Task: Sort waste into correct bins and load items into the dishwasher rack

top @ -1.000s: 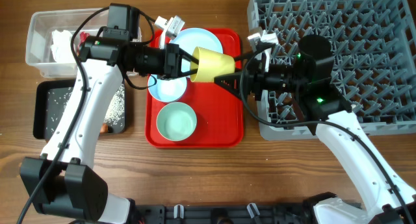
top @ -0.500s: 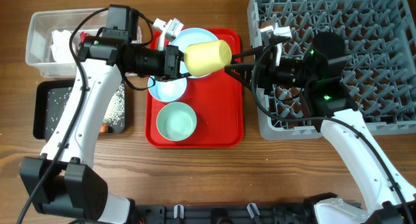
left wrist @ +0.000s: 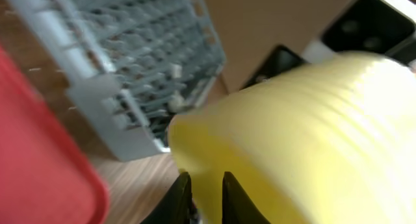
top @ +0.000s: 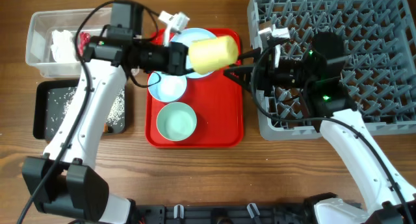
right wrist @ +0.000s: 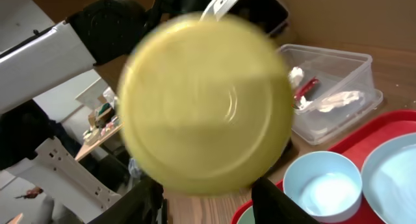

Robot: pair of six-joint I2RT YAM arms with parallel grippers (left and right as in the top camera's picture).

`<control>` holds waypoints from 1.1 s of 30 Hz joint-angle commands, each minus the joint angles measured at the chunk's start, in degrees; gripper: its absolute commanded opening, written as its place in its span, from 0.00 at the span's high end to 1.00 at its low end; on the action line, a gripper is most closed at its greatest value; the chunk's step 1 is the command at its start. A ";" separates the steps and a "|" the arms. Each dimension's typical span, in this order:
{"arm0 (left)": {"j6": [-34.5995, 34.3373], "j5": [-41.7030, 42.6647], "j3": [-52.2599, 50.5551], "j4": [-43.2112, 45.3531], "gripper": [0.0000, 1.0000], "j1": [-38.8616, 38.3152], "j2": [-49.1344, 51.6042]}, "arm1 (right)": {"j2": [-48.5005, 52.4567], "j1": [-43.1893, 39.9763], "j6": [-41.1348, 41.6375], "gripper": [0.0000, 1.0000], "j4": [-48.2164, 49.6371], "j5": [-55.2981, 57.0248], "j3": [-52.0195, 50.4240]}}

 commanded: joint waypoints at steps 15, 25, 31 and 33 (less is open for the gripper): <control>0.72 11.43 0.17 10.14 0.91 -1.16 0.44 | 0.11 1.09 -1.40 0.53 0.02 -0.52 0.20; 2.19 -47.63 7.56 3.48 0.22 -9.33 4.96 | -5.18 -19.85 3.08 0.01 -8.90 0.42 0.39; 17.53 -59.98 38.58 -7.39 0.11 -13.60 30.97 | -14.03 -30.58 -11.43 0.00 -32.57 7.50 0.39; 21.79 -64.57 39.65 -4.94 0.05 -16.37 34.60 | -14.05 -30.58 -14.69 0.00 -37.42 8.68 0.37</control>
